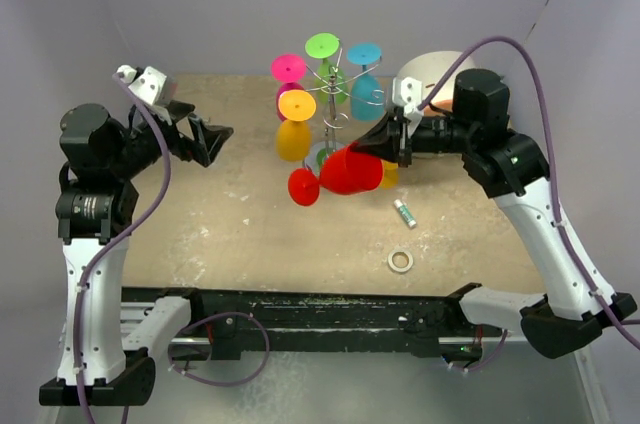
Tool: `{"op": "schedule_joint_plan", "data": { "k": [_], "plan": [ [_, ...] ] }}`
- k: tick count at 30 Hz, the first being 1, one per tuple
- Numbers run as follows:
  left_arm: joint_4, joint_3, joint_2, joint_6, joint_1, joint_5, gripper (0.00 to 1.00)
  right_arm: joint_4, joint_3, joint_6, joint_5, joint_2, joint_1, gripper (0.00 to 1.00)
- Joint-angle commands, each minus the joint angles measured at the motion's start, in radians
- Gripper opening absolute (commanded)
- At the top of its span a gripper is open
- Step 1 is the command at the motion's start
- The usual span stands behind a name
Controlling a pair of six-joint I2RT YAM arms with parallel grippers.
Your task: Place the wine glass upside down on the wine glass rack
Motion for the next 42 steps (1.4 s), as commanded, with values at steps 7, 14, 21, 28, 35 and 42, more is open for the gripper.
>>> {"op": "schedule_joint_plan", "data": {
  "k": [7,14,21,28,35,42],
  "plan": [
    [0.035,0.05,-0.016,-0.167,0.01,0.29,0.99,0.259,0.21,0.275,0.057,0.068,0.0,0.0],
    [0.111,0.034,0.015,-0.347,0.009,0.379,1.0,0.309,0.252,0.351,0.171,0.087,0.0,0.0],
    [0.209,0.014,0.096,-0.501,0.0,0.412,0.92,0.346,0.243,0.402,0.222,0.097,0.0,0.0],
    [0.21,0.048,0.185,-0.524,-0.065,0.399,0.83,0.374,0.247,0.434,0.263,0.106,0.0,0.0],
    [0.218,0.059,0.23,-0.513,-0.121,0.39,0.78,0.393,0.229,0.447,0.29,0.112,0.003,0.0],
    [0.245,0.067,0.259,-0.526,-0.149,0.398,0.65,0.398,0.212,0.446,0.296,0.119,0.009,0.0]
  ]
}}
